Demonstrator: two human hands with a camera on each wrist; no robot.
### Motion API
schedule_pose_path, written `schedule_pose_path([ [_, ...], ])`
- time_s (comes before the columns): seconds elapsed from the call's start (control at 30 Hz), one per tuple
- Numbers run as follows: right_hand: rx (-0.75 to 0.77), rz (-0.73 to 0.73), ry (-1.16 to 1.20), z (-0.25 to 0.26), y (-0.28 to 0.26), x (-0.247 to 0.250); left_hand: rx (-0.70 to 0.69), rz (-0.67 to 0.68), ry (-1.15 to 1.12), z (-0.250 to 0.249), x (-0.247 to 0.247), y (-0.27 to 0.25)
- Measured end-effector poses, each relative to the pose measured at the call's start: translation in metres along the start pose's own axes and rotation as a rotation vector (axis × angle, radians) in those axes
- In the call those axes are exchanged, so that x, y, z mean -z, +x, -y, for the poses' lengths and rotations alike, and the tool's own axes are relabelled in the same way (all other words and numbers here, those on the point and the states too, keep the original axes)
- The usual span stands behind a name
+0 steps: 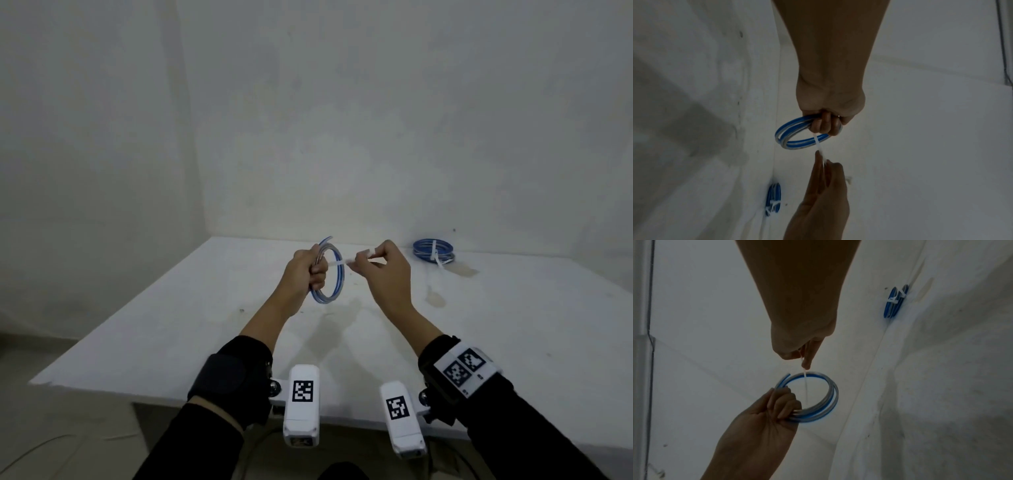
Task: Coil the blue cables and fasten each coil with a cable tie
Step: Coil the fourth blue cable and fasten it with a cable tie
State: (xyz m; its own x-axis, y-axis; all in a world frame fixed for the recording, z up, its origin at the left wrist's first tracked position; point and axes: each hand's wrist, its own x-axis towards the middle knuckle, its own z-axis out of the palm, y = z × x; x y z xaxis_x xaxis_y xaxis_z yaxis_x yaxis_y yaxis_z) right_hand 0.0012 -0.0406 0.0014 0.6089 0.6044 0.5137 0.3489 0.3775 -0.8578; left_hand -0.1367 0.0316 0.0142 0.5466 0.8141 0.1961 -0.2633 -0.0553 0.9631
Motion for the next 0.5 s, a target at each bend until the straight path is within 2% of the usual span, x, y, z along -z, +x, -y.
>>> schedule_pose_path([
  [0.17,-0.134,-0.076,0.176,-0.004,0.0,0.009,-0.037,0.09,0.016,0.004,-0.032,-0.001],
  [0.27,-0.241,-0.032,0.346,0.002,0.004,0.012,-0.041,0.12,0.01,0.008,-0.04,0.001],
  [0.33,-0.288,0.012,0.38,0.002,0.007,0.013,-0.02,0.139,-0.056,0.01,-0.042,0.004],
  [0.5,-0.279,0.07,0.369,-0.002,0.007,0.018,0.018,0.2,-0.063,0.006,-0.043,0.002],
])
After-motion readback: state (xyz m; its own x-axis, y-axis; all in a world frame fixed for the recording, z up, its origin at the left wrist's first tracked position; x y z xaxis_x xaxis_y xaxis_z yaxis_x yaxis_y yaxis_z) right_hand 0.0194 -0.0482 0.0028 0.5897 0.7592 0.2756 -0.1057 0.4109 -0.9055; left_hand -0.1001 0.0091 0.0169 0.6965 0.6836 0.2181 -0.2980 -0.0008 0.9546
